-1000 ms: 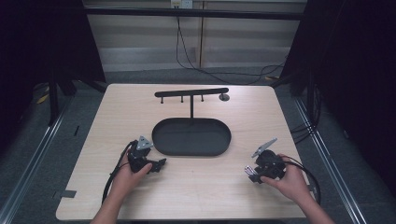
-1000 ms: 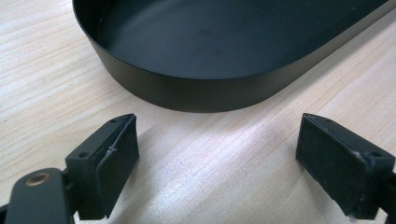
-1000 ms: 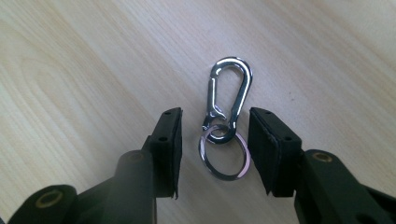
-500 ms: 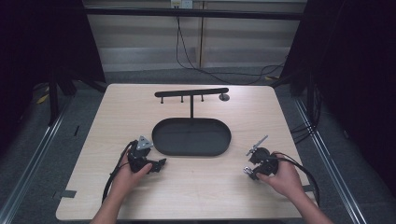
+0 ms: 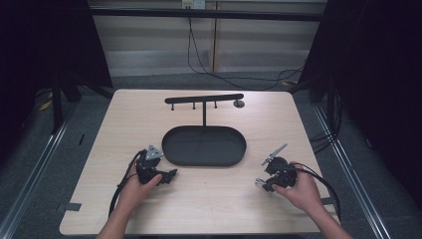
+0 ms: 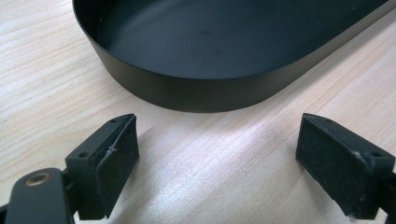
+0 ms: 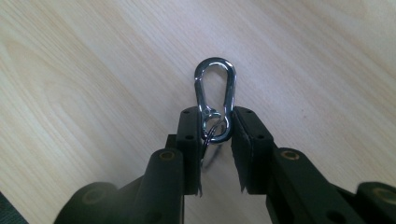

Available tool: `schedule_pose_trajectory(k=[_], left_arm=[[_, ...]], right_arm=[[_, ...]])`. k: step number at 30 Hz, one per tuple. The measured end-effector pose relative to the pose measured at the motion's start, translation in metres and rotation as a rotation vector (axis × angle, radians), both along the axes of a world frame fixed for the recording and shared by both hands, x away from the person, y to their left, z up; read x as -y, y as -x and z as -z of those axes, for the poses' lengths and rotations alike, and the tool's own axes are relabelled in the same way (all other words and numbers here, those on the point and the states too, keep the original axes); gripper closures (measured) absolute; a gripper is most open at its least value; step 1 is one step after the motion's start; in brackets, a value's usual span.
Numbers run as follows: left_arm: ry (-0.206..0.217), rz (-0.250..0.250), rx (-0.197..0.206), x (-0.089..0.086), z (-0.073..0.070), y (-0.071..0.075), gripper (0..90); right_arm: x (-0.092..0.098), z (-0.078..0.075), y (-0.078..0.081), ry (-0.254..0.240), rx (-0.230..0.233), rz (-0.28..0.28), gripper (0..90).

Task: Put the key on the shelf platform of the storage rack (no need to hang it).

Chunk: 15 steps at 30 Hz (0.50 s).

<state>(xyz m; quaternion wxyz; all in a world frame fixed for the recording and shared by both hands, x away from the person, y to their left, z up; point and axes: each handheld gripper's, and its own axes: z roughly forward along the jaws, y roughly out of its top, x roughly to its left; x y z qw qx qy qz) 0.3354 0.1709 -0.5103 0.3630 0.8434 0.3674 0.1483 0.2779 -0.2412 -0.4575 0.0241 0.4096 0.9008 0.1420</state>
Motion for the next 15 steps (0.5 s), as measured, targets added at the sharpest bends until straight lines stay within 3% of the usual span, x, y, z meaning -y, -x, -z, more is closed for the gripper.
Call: schedule_pose_trajectory(k=[6,15], left_arm=[[0.000,0.000,0.000,0.000,0.000,0.000,12.9],[0.000,0.001,0.000,0.000,0.000,0.000,12.9]], right_arm=[[-0.009,-0.007,-0.004,0.002,0.024,-0.007,73.6],[-0.018,-0.020,-0.013,-0.049,0.039,-0.012,73.6]])
